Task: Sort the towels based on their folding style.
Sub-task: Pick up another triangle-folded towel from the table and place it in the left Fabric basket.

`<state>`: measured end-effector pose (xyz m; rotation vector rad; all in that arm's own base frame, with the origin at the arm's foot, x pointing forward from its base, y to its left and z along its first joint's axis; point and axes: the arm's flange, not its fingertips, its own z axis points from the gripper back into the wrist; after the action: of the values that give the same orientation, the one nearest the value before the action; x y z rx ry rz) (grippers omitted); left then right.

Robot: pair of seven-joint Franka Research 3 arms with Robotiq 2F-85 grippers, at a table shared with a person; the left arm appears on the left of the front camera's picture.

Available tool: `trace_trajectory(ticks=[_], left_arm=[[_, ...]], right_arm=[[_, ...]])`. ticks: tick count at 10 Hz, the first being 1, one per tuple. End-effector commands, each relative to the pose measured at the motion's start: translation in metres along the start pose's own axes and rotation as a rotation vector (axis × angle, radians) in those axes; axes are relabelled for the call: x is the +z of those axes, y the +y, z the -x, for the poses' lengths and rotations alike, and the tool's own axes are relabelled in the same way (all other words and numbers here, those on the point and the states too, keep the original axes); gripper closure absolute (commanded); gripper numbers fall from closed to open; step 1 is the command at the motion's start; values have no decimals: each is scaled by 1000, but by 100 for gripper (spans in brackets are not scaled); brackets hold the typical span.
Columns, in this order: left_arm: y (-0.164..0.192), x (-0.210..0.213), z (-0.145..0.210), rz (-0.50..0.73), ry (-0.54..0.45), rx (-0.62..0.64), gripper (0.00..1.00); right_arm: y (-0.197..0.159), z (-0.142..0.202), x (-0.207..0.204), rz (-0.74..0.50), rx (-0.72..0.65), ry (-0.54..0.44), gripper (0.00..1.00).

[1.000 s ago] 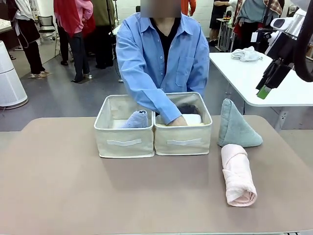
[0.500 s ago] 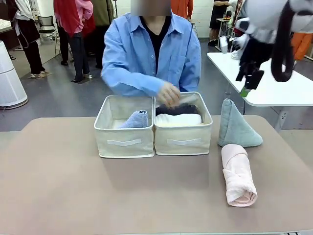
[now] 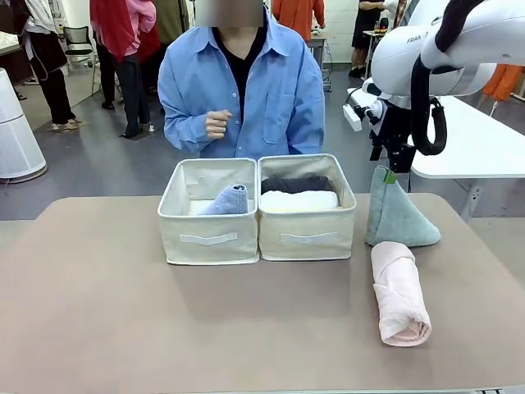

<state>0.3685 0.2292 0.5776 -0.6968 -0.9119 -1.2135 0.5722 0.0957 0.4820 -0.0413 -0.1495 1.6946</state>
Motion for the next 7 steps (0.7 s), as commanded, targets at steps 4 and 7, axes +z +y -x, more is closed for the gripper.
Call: trace_trajectory(ticks=[4, 7], left_arm=[[-3, 0, -1, -7, -25, -5, 0], [-3, 0, -1, -7, -25, -5, 0]], right_arm=[[-17, 7, -8, -171, -21, -81, 0], [-14, 4, -18, -220, -16, -116, 0]])
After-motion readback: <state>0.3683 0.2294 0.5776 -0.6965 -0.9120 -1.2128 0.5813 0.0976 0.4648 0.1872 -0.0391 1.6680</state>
